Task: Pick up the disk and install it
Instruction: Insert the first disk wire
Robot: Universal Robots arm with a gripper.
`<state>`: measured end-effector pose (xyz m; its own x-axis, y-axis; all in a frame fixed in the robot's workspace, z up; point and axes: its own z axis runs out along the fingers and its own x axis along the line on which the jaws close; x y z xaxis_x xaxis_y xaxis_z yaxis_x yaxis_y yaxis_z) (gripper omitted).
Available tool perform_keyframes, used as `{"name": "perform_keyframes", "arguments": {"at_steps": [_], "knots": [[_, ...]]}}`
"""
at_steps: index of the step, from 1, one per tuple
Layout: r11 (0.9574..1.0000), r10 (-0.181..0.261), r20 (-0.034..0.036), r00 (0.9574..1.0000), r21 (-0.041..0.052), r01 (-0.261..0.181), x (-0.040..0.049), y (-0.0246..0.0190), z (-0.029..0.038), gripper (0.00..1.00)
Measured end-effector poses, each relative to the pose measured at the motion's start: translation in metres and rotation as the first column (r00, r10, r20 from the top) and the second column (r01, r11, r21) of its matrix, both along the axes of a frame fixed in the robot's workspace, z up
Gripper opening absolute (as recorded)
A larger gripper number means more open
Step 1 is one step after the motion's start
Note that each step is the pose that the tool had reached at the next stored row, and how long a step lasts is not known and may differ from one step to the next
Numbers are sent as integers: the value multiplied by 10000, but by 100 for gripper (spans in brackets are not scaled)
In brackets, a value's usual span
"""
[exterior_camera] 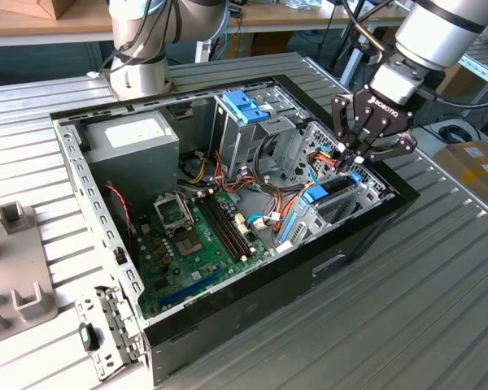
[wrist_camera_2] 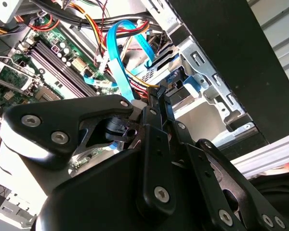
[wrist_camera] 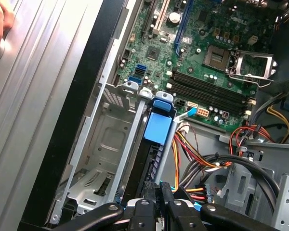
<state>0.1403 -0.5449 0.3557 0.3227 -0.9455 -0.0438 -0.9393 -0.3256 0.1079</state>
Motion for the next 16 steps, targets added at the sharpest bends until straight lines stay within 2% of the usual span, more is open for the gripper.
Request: {"name": "perform_keyframes", "arguments": {"at_steps": [16], "knots": [[9988, -499, 0, 9988, 0, 499, 0, 0, -3, 16]]}}
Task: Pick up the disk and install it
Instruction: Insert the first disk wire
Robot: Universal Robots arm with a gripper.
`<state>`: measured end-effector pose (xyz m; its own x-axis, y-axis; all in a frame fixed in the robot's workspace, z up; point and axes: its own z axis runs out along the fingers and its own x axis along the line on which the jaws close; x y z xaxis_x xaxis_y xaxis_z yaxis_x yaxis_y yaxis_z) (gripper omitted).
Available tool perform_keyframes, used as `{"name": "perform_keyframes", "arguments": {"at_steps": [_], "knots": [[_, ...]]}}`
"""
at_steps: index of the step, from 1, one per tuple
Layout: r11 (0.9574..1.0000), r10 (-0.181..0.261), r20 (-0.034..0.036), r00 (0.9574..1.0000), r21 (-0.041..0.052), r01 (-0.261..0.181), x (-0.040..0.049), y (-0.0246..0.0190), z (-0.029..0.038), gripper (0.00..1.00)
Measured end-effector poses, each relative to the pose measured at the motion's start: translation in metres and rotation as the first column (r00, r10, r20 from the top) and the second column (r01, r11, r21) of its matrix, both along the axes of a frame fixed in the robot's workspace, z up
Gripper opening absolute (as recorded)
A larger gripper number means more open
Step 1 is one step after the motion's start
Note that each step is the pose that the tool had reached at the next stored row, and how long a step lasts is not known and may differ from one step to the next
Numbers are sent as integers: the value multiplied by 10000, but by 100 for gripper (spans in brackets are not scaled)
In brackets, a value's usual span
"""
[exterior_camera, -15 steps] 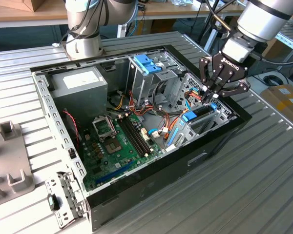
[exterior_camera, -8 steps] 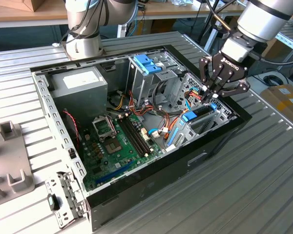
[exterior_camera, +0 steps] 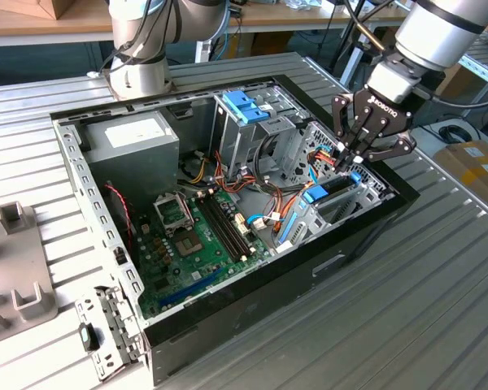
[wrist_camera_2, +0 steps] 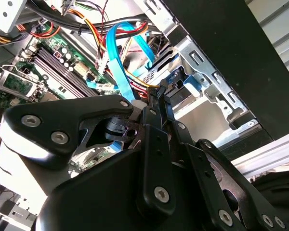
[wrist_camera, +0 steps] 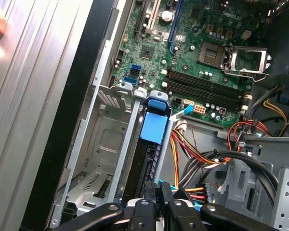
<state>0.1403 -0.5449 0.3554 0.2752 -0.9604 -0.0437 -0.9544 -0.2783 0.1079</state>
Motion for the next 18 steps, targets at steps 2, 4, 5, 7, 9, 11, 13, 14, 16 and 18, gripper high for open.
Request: {"name": "perform_keyframes", "arguments": {"at_steps": [2, 4, 5, 7, 9, 11, 13, 14, 16, 18], "knots": [[9999, -112, 0, 9999, 1, 112, 0, 0, -1, 16], [9999, -157, 0, 9999, 0, 157, 0, 0, -1, 16], [9998, -186, 0, 9998, 0, 186, 0, 0, -1, 16], [9997, -241, 0, 9997, 0, 241, 0, 0, -1, 16], [9996, -297, 0, 9996, 1, 297, 0, 0, -2, 16], [9994, -360, 0, 9994, 0, 360, 0, 0, -2, 16], [9991, -424, 0, 9991, 0, 424, 0, 0, -2, 16], [9990, -449, 0, 9990, 0, 449, 0, 0, -2, 16], [9987, -513, 0, 9987, 0, 513, 0, 0, -3, 16], [9984, -571, 0, 9984, 0, 571, 0, 0, -3, 16]]}}
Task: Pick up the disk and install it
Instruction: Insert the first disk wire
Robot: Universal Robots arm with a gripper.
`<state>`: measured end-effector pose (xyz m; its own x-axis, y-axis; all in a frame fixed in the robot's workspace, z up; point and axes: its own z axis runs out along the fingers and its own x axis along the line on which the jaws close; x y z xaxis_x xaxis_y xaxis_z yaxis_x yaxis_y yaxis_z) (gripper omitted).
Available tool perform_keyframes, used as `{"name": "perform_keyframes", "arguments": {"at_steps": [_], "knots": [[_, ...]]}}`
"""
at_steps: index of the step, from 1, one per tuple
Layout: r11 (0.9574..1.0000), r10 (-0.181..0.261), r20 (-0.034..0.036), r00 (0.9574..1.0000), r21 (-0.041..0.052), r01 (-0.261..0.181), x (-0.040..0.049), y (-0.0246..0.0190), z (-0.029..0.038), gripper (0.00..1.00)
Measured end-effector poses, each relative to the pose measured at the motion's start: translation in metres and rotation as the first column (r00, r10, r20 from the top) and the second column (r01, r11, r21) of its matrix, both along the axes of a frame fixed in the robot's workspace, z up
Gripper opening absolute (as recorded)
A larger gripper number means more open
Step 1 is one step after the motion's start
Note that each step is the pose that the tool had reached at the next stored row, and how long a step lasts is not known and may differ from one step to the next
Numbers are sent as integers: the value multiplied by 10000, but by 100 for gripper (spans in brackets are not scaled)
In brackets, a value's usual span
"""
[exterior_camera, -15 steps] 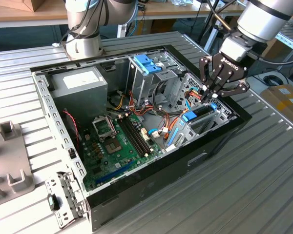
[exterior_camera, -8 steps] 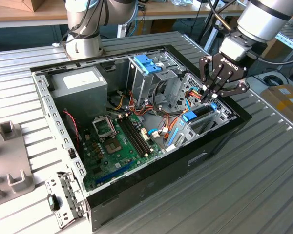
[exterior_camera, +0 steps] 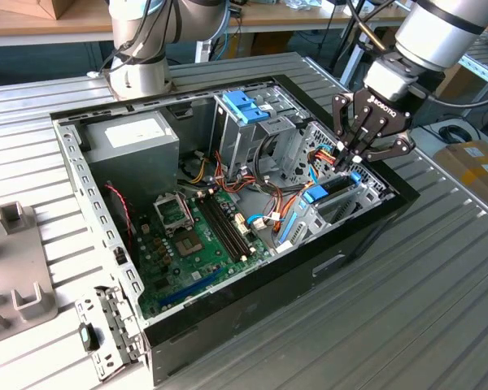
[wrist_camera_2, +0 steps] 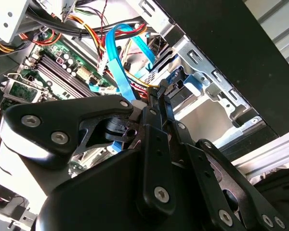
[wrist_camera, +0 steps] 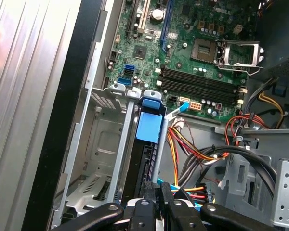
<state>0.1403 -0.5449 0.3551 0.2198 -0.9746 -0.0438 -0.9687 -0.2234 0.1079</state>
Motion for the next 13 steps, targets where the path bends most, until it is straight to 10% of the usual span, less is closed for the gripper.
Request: {"name": "perform_keyframes", "arguments": {"at_steps": [13], "knots": [[9992, -410, 0, 9992, 0, 410, -1, 0, -2, 16]]}}
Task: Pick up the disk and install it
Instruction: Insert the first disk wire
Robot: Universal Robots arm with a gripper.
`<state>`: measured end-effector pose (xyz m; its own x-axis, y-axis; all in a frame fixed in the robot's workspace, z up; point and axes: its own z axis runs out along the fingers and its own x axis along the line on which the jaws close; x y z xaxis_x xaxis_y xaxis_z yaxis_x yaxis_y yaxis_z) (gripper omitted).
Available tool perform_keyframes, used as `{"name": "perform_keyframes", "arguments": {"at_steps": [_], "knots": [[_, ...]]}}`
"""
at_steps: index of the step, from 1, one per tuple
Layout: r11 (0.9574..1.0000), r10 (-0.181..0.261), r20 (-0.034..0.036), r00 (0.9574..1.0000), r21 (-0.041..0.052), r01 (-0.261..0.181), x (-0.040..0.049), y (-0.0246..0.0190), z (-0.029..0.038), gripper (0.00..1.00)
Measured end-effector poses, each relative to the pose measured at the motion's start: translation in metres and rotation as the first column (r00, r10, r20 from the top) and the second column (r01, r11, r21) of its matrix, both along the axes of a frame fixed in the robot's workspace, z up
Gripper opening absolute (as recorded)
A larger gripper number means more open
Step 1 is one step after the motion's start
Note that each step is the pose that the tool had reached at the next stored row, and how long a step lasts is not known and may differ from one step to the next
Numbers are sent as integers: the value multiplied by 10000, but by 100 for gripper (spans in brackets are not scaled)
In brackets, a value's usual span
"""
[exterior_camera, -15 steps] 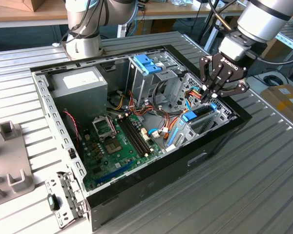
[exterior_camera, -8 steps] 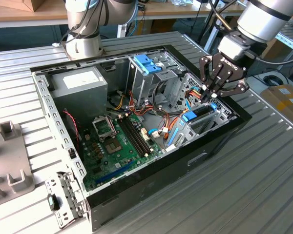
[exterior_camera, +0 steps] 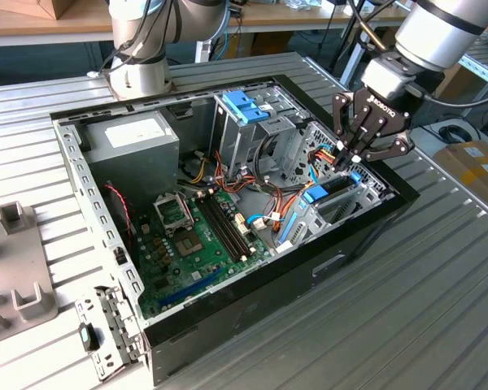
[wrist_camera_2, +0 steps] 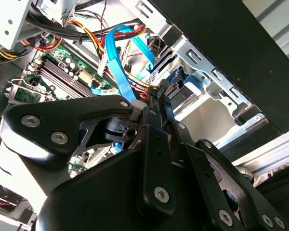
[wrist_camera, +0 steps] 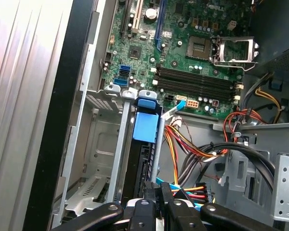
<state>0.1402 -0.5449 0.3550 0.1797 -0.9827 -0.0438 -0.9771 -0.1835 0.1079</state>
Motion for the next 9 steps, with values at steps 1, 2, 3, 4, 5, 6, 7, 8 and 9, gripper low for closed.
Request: {"name": "perform_keyframes", "arguments": {"at_steps": [1, 2, 3, 4, 5, 6, 7, 8, 9], "knots": [[10000, -28, 0, 10000, 0, 28, 0, 0, 0, 16], [10000, -62, 0, 10000, 0, 62, 0, 0, 0, 16], [9999, -107, 0, 9999, -1, 107, 0, 0, 0, 16], [9999, -141, 0, 9999, 0, 141, 0, 0, 0, 16], [9999, -168, 0, 9999, 0, 168, 0, 0, 0, 16], [9998, -213, 0, 9998, -1, 213, 0, 0, 0, 16], [9997, -244, 0, 9997, 0, 244, 0, 0, -1, 16], [9976, -695, 0, 9976, 0, 695, -1, 0, -2, 16], [9952, -978, 0, 9952, 0, 978, -1, 0, -3, 16]]}}
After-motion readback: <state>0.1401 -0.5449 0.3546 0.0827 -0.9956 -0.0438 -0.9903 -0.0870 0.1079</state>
